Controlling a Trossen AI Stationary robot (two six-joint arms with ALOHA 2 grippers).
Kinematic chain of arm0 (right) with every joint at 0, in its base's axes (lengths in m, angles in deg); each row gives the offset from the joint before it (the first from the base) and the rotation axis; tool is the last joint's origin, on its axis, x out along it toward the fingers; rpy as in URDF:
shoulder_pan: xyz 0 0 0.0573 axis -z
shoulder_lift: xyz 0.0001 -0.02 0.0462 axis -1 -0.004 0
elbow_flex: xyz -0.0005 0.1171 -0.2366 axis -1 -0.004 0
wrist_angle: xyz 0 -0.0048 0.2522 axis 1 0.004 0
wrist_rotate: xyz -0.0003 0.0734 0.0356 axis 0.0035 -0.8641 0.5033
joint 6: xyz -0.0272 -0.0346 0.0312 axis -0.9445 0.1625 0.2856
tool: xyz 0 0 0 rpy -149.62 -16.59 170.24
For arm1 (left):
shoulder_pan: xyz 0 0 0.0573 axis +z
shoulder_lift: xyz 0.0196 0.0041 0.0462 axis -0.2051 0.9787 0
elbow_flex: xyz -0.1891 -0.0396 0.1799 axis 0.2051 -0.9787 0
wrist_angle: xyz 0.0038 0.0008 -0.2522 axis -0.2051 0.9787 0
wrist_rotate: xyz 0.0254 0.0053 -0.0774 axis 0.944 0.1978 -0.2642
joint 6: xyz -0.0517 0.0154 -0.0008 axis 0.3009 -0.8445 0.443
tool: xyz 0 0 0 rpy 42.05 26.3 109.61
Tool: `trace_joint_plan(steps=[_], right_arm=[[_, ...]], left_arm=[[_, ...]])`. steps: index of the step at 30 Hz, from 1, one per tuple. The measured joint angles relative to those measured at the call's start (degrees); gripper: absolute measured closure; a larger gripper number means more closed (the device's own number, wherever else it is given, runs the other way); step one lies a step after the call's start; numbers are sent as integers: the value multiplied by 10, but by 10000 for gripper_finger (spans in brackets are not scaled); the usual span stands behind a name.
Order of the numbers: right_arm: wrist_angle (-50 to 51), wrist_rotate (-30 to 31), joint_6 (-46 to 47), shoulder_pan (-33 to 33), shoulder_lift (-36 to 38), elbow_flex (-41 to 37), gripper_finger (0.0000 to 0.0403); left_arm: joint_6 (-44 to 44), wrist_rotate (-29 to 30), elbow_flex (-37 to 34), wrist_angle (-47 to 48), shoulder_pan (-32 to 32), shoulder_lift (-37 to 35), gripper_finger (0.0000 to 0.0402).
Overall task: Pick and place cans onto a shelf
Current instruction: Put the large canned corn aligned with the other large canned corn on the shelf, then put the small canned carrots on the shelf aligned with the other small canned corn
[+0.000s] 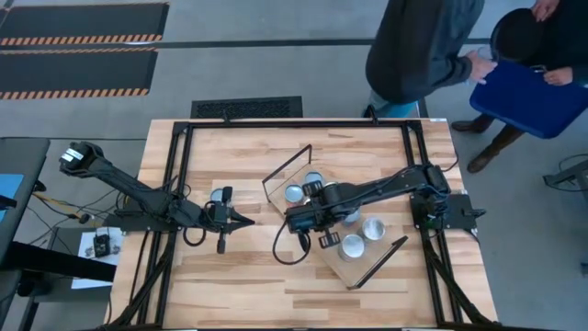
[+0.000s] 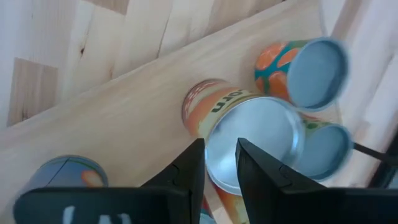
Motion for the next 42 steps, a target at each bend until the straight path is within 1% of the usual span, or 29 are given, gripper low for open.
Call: trace_joint_plan(steps=[5, 10, 12, 14, 17, 19, 23, 28, 30, 33, 37, 42], right_arm=[[21, 3, 9, 0, 0, 36, 289], [66, 2, 47, -5, 0, 56, 291], [76, 1, 57, -11, 0, 56, 302], [75, 1, 58, -19, 0, 56, 324], [56, 0, 53, -30, 0, 56, 374], [41, -5, 49, -36, 9, 55, 392], [-15, -5, 37, -50, 35, 54, 390], [-121, -15, -5, -71, 77, 43, 396], [-181, -17, -24, -79, 102, 10, 397], [-273, -29, -39, -86, 146, -75, 399], [-420, -32, -47, -84, 219, -221, 399], [-636, -31, -50, -75, 308, -404, 399]], left_arm=[[0, 0, 0, 0, 0, 0, 401], [0, 0, 0, 0, 0, 0, 401], [0, 0, 0, 1, 0, 0, 401], [0, 0, 0, 3, 0, 0, 401], [3, 0, 0, 13, 0, 0, 401], [5, -1, 0, 17, 0, 0, 402], [9, -8, 0, 16, 0, 0, 401], [11, -18, 0, 15, 0, 0, 402], [14, -18, 0, 17, 0, 0, 401], [15, -18, 0, 15, 0, 0, 401], [15, -18, 0, 15, 0, 0, 402], [15, -20, 0, 14, 0, 0, 401]])
